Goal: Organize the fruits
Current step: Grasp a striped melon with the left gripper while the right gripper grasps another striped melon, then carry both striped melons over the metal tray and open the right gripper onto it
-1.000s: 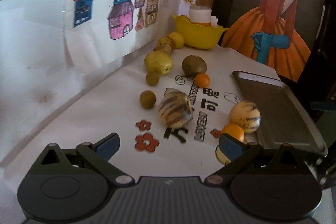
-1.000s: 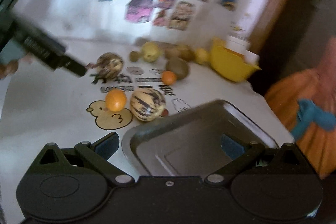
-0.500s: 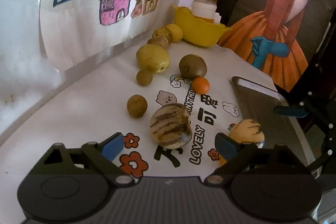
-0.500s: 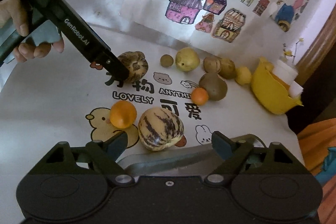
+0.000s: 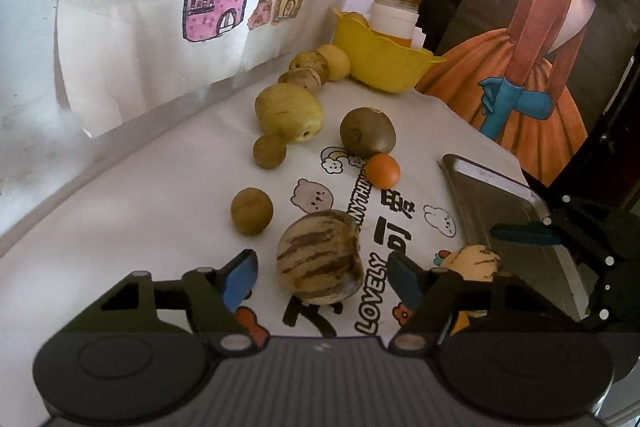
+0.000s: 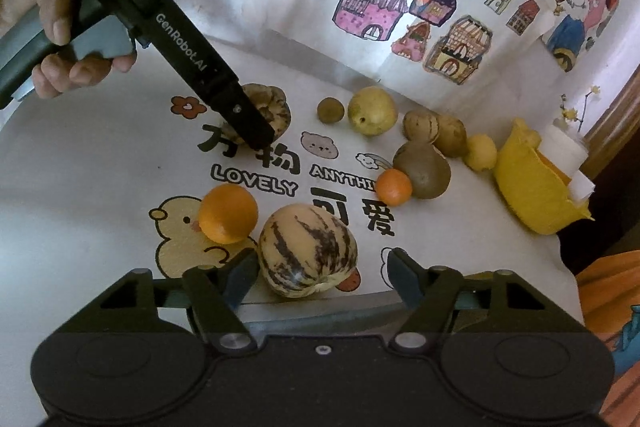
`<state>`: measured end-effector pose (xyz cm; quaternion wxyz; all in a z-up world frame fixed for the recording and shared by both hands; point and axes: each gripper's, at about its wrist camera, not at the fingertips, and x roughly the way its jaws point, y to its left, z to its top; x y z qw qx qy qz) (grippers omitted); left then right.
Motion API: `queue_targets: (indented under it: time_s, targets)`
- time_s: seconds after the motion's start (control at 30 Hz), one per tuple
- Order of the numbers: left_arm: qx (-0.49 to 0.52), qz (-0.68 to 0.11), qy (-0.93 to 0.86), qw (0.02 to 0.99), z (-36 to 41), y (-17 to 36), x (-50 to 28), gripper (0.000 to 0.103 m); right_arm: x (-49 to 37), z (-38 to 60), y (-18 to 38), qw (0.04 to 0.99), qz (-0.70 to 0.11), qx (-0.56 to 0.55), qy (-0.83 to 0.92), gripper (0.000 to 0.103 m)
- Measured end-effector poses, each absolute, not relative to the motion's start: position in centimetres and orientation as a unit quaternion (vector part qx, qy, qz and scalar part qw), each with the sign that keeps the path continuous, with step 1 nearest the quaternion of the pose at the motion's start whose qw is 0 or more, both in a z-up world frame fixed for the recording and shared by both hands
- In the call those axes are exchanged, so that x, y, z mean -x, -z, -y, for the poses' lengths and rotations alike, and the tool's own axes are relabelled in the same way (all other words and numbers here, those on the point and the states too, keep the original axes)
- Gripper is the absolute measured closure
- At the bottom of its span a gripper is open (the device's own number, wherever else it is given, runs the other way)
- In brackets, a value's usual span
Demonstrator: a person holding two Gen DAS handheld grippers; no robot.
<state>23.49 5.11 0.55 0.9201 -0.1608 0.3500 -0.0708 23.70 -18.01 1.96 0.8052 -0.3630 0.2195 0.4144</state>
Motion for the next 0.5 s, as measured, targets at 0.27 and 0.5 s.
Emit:
queue_targets:
  time_s: [0.27, 0.5]
  targets:
    - [0.134, -0.352, 0.058, 0.925, -4.47, -0.53, -23.89, 0.049, -24.60, 17.36, -1.62, 0.802, -0.228, 0.348, -0.429, 0.037]
    - [0.124, -0.356, 0.058, 0.924, -4.22, -0.61, -23.85, 0.053, -24.61, 17.20, -1.54, 0.802, -0.233, 0.337, -0.434, 0.046]
